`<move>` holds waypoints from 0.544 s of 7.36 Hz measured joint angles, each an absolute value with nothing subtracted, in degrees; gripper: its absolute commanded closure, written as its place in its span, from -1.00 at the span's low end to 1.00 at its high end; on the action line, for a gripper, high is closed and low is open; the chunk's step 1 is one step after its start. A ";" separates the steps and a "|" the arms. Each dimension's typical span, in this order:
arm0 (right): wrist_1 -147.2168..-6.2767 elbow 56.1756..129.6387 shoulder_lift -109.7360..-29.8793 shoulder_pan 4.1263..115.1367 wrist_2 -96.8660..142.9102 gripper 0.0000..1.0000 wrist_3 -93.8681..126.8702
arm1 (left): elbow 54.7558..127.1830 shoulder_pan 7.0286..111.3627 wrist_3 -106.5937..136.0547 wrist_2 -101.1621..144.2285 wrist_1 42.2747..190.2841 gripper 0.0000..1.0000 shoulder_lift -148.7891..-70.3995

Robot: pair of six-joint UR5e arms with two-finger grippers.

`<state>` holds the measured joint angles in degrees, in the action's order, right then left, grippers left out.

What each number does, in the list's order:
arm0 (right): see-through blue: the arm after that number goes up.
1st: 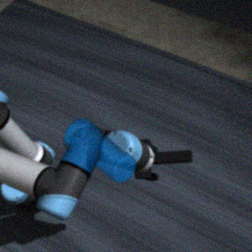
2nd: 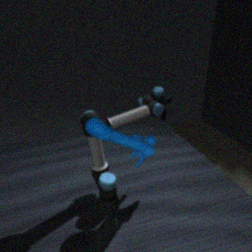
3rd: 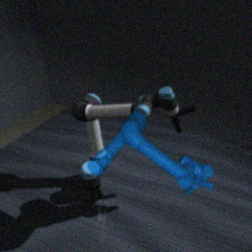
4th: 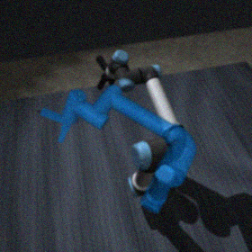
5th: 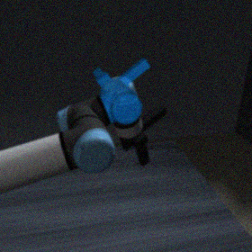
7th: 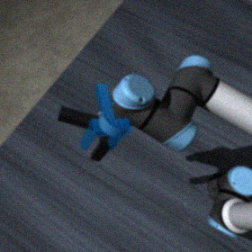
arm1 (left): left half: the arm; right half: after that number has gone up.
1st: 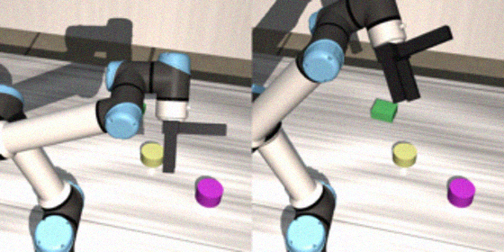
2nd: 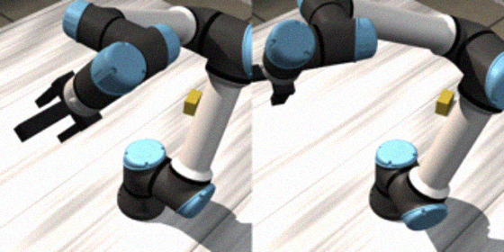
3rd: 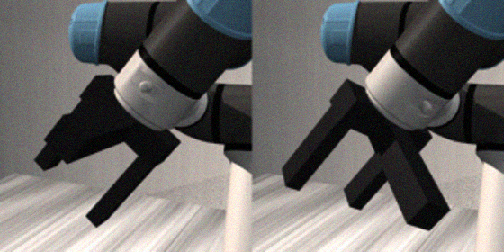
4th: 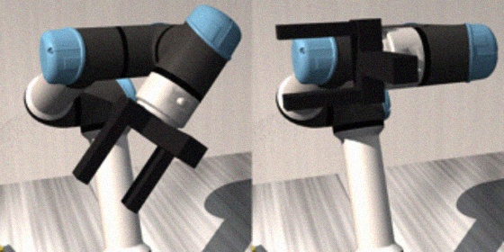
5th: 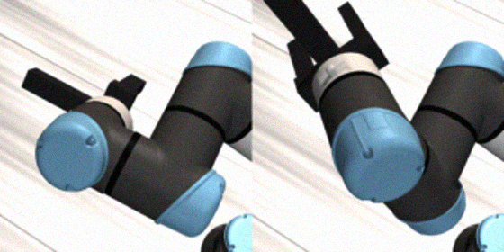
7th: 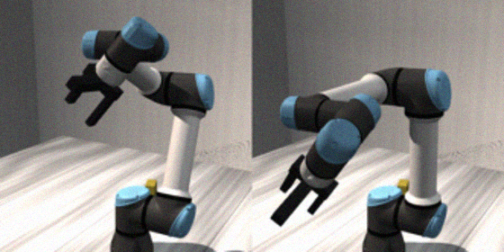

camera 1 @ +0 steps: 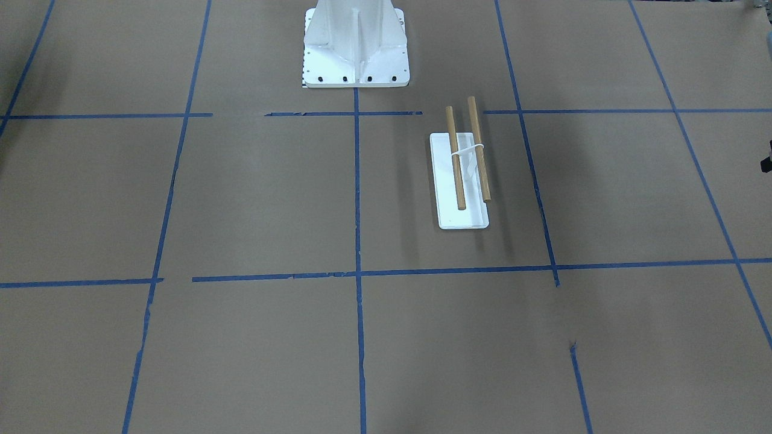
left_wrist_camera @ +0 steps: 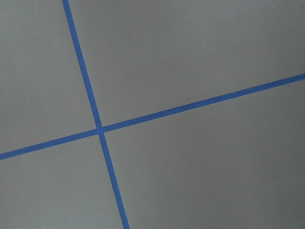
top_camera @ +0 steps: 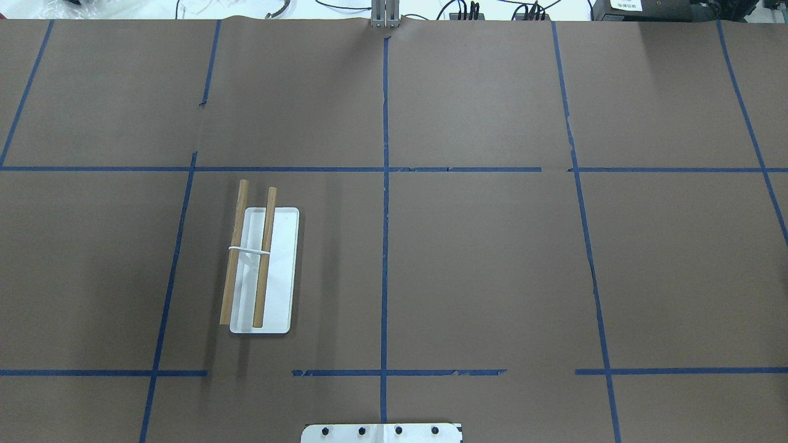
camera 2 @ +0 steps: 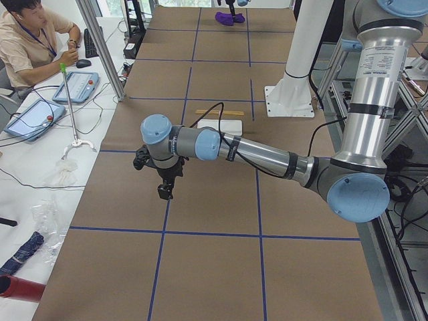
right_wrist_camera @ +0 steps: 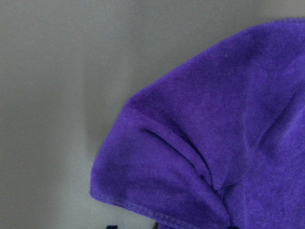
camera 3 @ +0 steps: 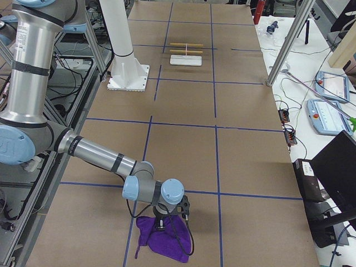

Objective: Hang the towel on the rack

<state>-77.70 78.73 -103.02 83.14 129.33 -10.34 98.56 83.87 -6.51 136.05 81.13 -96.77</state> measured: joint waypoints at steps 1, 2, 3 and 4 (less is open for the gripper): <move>-77.69 78.47 -103.09 83.14 128.75 0.31 -10.63 | 98.78 83.90 -6.50 136.05 81.13 -1.00 -96.77; -77.69 78.15 -103.18 83.15 128.22 0.75 -11.00 | 98.99 83.92 -6.50 136.05 81.12 -1.00 -96.78; -77.71 77.82 -103.34 83.15 127.60 1.00 -11.21 | 99.25 83.93 -6.50 136.06 81.12 -1.00 -96.82; -77.73 77.53 -103.52 83.15 127.19 1.00 -11.29 | 99.58 83.93 -6.50 136.05 81.12 -1.00 -96.98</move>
